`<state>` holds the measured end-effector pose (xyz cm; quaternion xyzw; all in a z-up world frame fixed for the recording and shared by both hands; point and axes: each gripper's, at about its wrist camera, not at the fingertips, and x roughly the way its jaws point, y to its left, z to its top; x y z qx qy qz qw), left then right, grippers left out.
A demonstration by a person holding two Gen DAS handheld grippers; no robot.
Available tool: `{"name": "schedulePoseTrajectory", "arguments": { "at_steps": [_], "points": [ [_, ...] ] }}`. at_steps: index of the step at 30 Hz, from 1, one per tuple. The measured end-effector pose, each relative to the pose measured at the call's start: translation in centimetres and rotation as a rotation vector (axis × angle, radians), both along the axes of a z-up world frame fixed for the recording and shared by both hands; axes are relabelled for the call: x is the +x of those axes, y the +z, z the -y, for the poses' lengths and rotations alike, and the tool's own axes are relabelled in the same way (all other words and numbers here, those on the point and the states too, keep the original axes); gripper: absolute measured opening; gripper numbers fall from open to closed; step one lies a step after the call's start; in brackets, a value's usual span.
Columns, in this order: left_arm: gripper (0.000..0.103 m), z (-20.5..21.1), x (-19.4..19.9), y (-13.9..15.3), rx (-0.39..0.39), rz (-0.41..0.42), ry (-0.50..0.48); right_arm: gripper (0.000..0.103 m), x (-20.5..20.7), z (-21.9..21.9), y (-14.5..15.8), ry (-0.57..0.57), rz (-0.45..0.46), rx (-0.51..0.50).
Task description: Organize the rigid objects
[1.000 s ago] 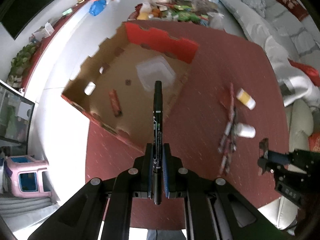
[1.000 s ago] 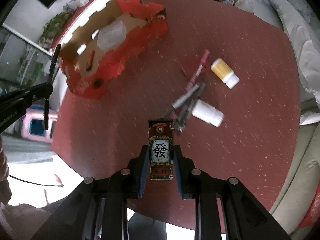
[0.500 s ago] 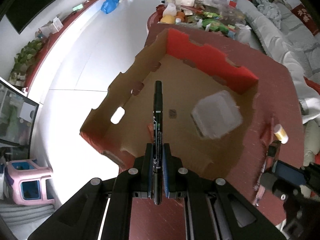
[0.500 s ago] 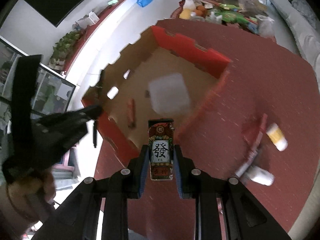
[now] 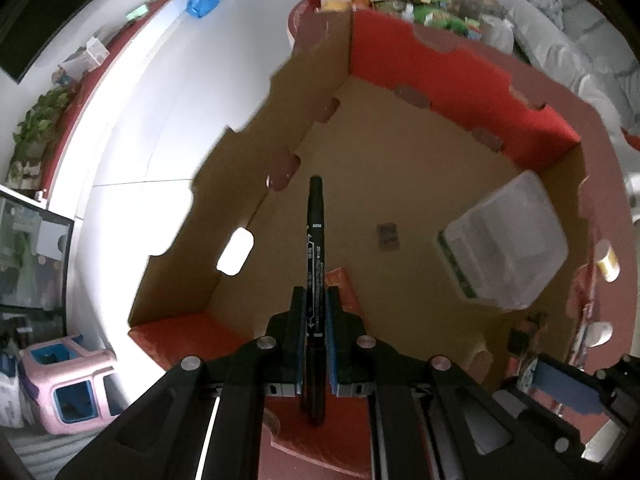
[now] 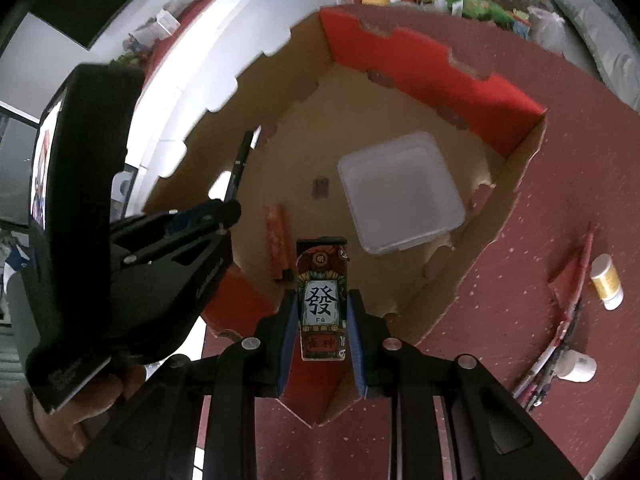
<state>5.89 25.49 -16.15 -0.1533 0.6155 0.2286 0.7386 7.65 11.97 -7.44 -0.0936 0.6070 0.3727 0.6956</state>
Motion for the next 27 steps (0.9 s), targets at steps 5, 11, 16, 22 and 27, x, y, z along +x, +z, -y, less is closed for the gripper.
{"name": "schedulePoseTrajectory", "arguments": {
  "at_steps": [5, 11, 16, 22, 27],
  "points": [
    [0.009, 0.0, -0.1, -1.6, -0.029, -0.026, -0.017, 0.025, -0.7, -1.2, -1.8, 0.017, -0.011, -0.040],
    [0.012, 0.8, -1.5, -2.0, -0.041, -0.032, -0.040, 0.025, -2.7, -2.3, -3.8, 0.070, -0.046, -0.075],
    [0.013, 1.5, -3.3, -2.2, -0.039, -0.047, -0.053, 0.025, -4.2, -2.4, -4.8, 0.115, -0.070, -0.098],
    [0.014, 3.3, -6.7, -2.4, -0.060, -0.070, -0.057, 0.025, -7.2, -1.4, -5.2, 0.165, -0.106, -0.091],
    [0.071, 3.6, -7.6, -1.8, -0.076, -0.054, -0.040, 0.047, -7.4, -1.1, -4.3, 0.158, -0.039, -0.097]
  ]
}}
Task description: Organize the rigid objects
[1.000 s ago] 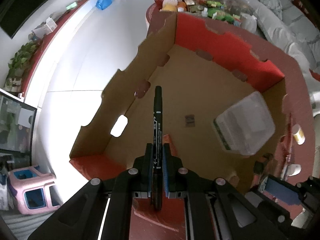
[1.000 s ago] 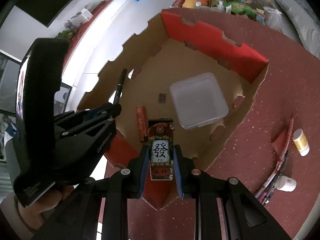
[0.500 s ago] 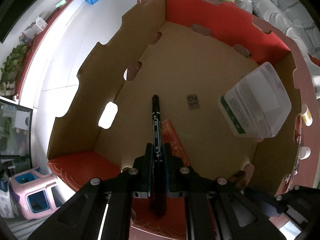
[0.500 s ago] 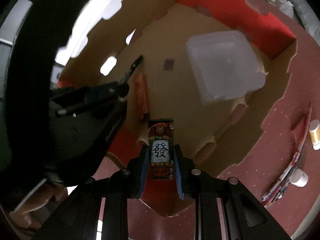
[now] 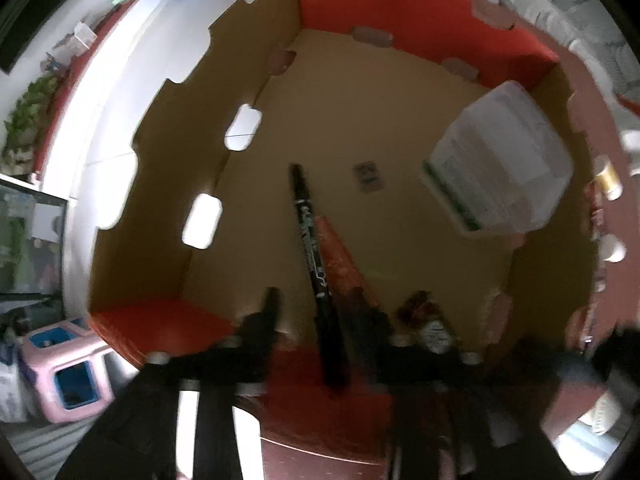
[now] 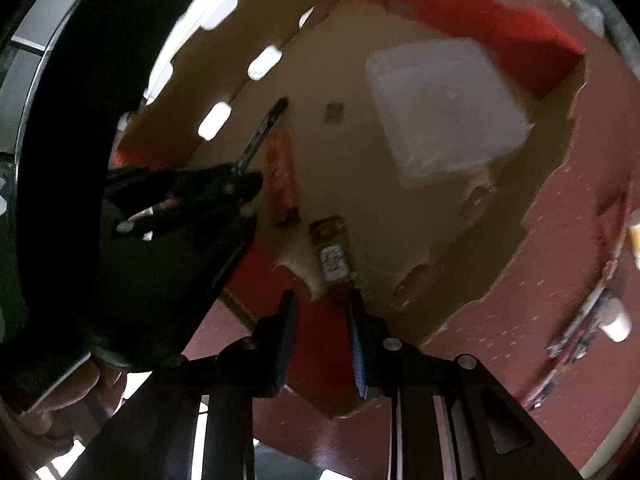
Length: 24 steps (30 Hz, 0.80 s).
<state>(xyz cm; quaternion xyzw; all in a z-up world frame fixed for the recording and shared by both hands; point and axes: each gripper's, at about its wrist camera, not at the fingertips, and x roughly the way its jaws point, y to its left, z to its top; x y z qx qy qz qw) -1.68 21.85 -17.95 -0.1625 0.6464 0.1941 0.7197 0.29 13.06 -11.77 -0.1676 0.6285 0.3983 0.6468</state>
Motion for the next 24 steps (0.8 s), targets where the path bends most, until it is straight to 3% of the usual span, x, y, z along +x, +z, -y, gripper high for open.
{"name": "schedulePoseTrajectory", "arguments": {
  "at_steps": [1, 2, 6, 11, 13, 17, 19, 24],
  "points": [
    [0.099, 0.0, -0.1, 0.4, 0.000, 0.007, 0.009, 0.081, 0.2, 0.0, 0.4, 0.001, 0.019, 0.000],
    [0.102, -0.1, -0.2, 0.9, 0.004, 0.027, 0.029, 0.089, 0.3, 0.0, 0.9, 0.002, 0.041, 0.015],
    [0.103, -0.7, -0.5, 3.6, -0.033, 0.130, 0.073, 0.089, 0.7, 1.5, 4.4, 0.033, 0.188, 0.060],
    [0.103, 1.1, -1.2, 7.2, -0.030, 0.205, 0.041, 0.089, 1.5, 7.3, 5.5, -0.074, 0.233, 0.057],
    [0.103, 2.8, -0.8, 8.5, -0.075, 0.225, -0.006, 0.089, 2.4, 11.2, 5.4, -0.157, 0.207, 0.023],
    [0.103, 8.7, -0.4, 10.5, -0.164, 0.241, -0.169, 0.089, 3.5, 20.8, 1.0, -0.390, 0.056, -0.089],
    [0.103, 13.3, 1.1, 10.3, -0.204, 0.225, -0.249, 0.089, 3.4, 26.1, -1.4, -0.519, -0.052, -0.144],
    [0.103, 21.7, 4.2, 8.3, -0.212, 0.130, -0.335, 0.089, 3.9, 32.9, -4.2, -0.640, -0.170, -0.171]
  ]
}}
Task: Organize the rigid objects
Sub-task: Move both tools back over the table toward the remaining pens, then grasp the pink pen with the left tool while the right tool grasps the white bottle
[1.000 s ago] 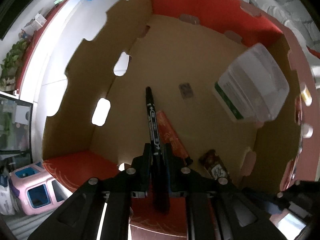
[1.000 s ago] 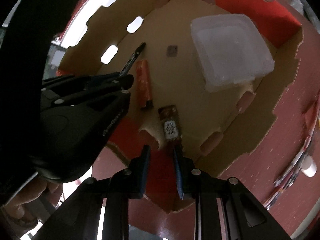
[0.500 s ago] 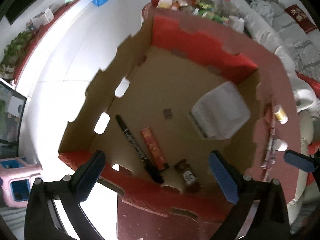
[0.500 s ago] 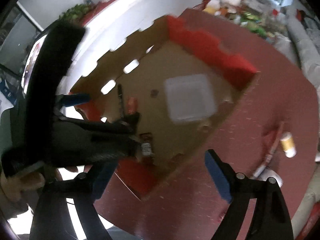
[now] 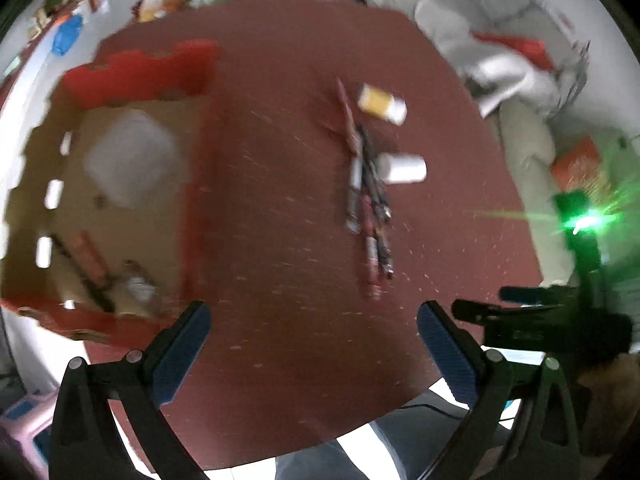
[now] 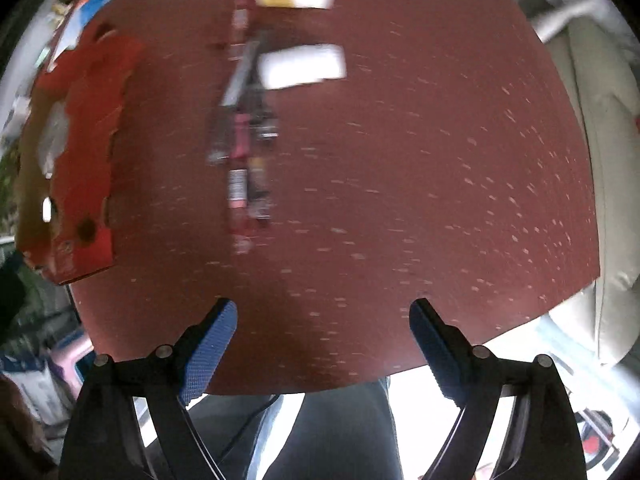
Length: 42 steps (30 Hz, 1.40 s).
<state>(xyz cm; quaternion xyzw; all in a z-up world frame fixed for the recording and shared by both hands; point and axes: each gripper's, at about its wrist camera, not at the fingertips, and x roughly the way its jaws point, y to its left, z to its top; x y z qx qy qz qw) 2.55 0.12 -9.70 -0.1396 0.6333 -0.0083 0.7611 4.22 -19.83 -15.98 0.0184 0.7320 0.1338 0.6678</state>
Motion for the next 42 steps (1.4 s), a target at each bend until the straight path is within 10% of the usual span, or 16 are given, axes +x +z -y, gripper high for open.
{"name": "schedulePoseTrajectory", "arguments": {
  "at_steps": [18, 31, 37, 42],
  "points": [
    [0.103, 2.1, 19.9, -9.5, 0.262, -0.135, 0.267, 0.089, 5.0, 9.7, -3.3, 0.019, -0.055, 0.113],
    [0.103, -1.6, 17.6, -11.5, 0.292, -0.230, 0.387, 0.089, 7.0, 11.2, -4.2, 0.026, -0.070, 0.135],
    [0.103, -0.7, 14.8, -11.1, 0.208, -0.215, 0.391, 0.089, 9.2, 7.2, -2.5, 0.233, 0.059, 0.135],
    [0.103, -0.5, 12.2, -11.4, 0.093, -0.208, 0.433, 0.089, 11.0, 0.5, -0.6, 0.648, 0.288, 0.066]
  ]
}}
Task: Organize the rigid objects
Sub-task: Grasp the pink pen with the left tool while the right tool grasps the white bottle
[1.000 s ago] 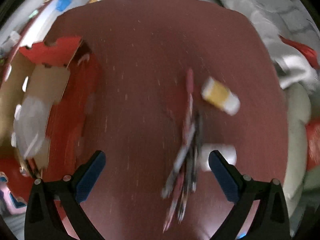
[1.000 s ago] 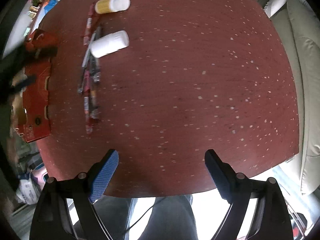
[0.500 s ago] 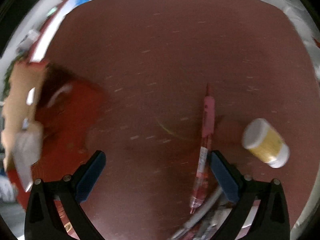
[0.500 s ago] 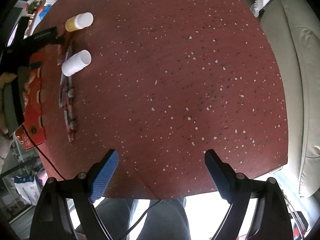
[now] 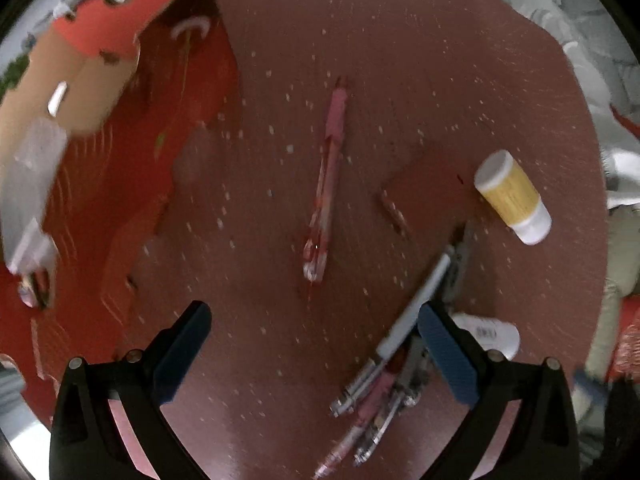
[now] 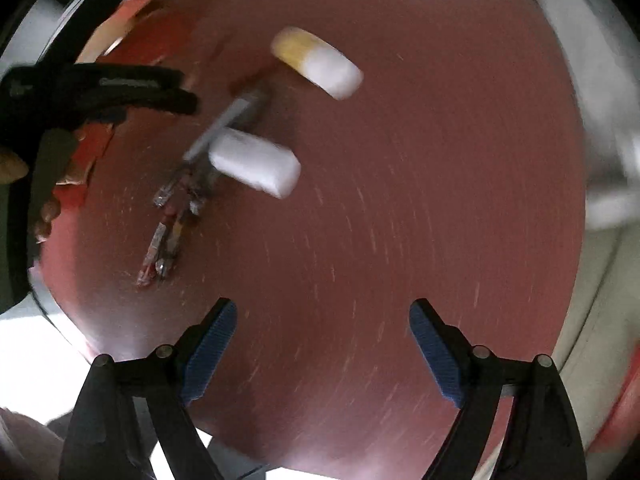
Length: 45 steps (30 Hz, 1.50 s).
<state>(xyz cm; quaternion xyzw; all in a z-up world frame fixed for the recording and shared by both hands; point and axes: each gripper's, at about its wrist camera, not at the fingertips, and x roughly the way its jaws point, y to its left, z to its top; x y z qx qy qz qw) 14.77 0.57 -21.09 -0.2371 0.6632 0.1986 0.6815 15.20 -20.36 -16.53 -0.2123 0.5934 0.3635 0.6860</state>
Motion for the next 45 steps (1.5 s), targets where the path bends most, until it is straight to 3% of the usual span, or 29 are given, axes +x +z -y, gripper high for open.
{"name": "schedulePoseTrajectory", "arguments": {
  "at_steps": [3, 6, 12, 13, 14, 15, 21, 22, 25, 26, 30, 35, 38, 39, 43, 45],
  "points": [
    [0.103, -0.7, -0.6, -0.3, 0.003, 0.002, 0.003, 0.089, 0.8, -3.6, 0.1, 0.171, 0.076, -0.008],
    [0.103, -1.4, 0.8, -0.5, 0.030, 0.017, -0.039, 0.089, 1.2, -6.7, -0.8, 0.293, 0.093, -0.022],
    [0.103, -2.9, 3.4, -1.6, 0.073, 0.026, -0.071, 0.089, 1.2, -10.5, -2.9, 0.440, 0.098, -0.048],
    [0.103, -3.1, 3.4, -1.6, 0.062, 0.037, -0.066, 0.087, 1.2, -10.6, -3.1, 0.442, 0.092, -0.048],
    [0.103, -3.4, 3.5, -1.7, 0.049, 0.045, -0.058, 0.077, 1.5, -10.9, -3.3, 0.439, 0.087, -0.047],
    [0.103, -3.6, 3.6, -1.8, 0.036, 0.053, -0.052, 0.074, 1.6, -11.0, -3.5, 0.438, 0.076, -0.046],
    [0.103, -4.7, 2.6, -2.1, 0.007, 0.083, -0.035, 0.072, 1.7, -12.2, -3.8, 0.455, 0.123, -0.065],
    [0.103, -4.4, 2.8, -2.0, 0.007, 0.083, -0.037, 0.068, 1.4, -12.4, -3.7, 0.460, 0.132, -0.070],
    [0.103, -3.6, 3.9, -1.7, -0.002, 0.073, -0.050, 0.038, 1.0, -12.8, -3.4, 0.466, 0.140, -0.062],
    [0.103, -4.1, 4.8, -1.6, -0.002, 0.068, -0.054, 0.034, 1.0, -12.9, -3.3, 0.463, 0.141, -0.069],
    [0.103, -5.0, 3.9, -1.2, 0.011, 0.100, 0.021, 0.034, 1.0, -12.8, -3.3, 0.418, 0.107, -0.072],
    [0.103, -5.2, 3.3, -1.2, 0.072, 0.081, 0.070, 0.034, 0.7, -10.0, -2.9, 0.363, 0.088, -0.061],
    [0.103, -5.5, 3.3, -2.0, 0.104, 0.022, 0.112, 0.034, 0.4, -8.9, -2.3, 0.334, 0.069, -0.035],
    [0.103, -5.7, 3.0, -1.9, 0.111, 0.043, 0.137, 0.034, 0.5, -8.6, -2.1, 0.329, 0.066, -0.032],
    [0.103, -5.9, 3.3, -1.9, 0.096, 0.016, 0.133, 0.034, 0.3, -7.0, -1.5, 0.279, 0.049, -0.013],
    [0.102, -5.7, 4.3, -1.8, 0.076, 0.002, 0.075, 0.034, 0.4, -6.4, -1.4, 0.253, 0.039, -0.009]
  ]
}}
